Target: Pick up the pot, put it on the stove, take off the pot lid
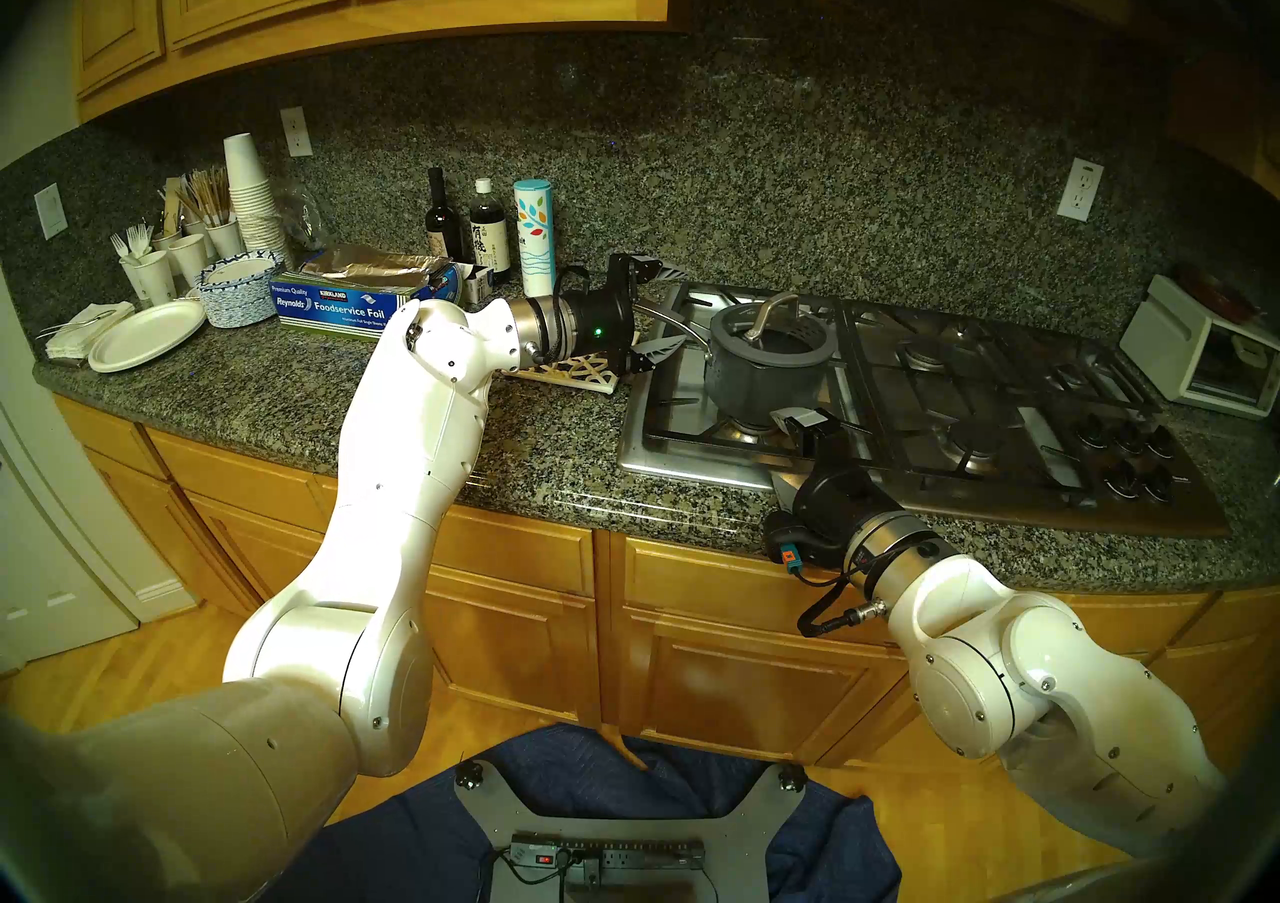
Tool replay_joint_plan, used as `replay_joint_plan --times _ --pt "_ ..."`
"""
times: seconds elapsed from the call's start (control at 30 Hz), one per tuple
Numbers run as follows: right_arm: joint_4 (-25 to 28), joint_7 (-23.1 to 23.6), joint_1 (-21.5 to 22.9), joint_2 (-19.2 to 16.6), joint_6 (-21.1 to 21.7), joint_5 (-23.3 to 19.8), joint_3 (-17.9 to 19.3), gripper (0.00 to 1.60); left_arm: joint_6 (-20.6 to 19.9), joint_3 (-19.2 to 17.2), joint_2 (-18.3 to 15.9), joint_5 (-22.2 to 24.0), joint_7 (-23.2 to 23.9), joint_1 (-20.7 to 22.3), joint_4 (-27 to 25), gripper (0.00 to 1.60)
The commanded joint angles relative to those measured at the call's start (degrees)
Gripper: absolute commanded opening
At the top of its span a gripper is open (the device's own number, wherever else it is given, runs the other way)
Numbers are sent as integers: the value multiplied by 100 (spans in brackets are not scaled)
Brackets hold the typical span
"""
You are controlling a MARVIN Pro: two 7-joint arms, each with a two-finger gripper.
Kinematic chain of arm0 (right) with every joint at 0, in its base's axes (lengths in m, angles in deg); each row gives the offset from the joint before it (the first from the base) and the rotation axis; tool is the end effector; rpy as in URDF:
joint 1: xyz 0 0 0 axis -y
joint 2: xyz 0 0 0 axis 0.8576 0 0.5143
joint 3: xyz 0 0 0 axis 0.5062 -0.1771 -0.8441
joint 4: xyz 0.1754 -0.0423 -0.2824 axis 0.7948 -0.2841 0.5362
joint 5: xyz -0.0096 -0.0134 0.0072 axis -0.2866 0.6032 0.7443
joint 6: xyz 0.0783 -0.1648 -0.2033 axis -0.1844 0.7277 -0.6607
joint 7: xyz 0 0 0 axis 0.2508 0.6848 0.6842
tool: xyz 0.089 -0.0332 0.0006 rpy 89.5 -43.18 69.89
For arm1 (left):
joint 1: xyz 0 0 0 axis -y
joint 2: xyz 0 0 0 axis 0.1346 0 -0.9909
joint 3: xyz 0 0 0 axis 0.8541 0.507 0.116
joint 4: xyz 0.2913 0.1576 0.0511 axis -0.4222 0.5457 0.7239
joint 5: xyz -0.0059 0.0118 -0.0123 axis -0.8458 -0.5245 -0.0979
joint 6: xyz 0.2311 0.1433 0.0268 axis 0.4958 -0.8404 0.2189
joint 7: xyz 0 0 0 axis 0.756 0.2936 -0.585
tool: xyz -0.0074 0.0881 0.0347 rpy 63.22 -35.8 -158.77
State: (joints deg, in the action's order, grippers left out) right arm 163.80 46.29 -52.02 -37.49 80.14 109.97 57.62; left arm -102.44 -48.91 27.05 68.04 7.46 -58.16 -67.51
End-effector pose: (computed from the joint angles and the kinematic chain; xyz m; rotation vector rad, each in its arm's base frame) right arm 0.2358 -0.0463 -0.2354 1.0743 1.6578 1.1949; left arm 0.5395 -0.0642 -0.1967 1.5794 0.4676 0.3088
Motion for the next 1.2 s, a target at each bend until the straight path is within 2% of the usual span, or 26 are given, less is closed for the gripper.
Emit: replay_joint_plan --times 0.0,0.47,0.93,1.17 --pt "153 -140 75 -8 -16 46 90 160 4 26 -116 248 103 182 -200 160" --pt "152 -130 80 -6 -15 45 87 160 4 12 -390 652 -108 23 -688 160" --pt "153 -143 74 -7 -18 46 91 160 4 -31 -643 1271 -591 -263 -1269 160" --pt "153 -148 72 -8 -19 45 92 160 8 -49 -670 1499 -848 -298 -1375 160"
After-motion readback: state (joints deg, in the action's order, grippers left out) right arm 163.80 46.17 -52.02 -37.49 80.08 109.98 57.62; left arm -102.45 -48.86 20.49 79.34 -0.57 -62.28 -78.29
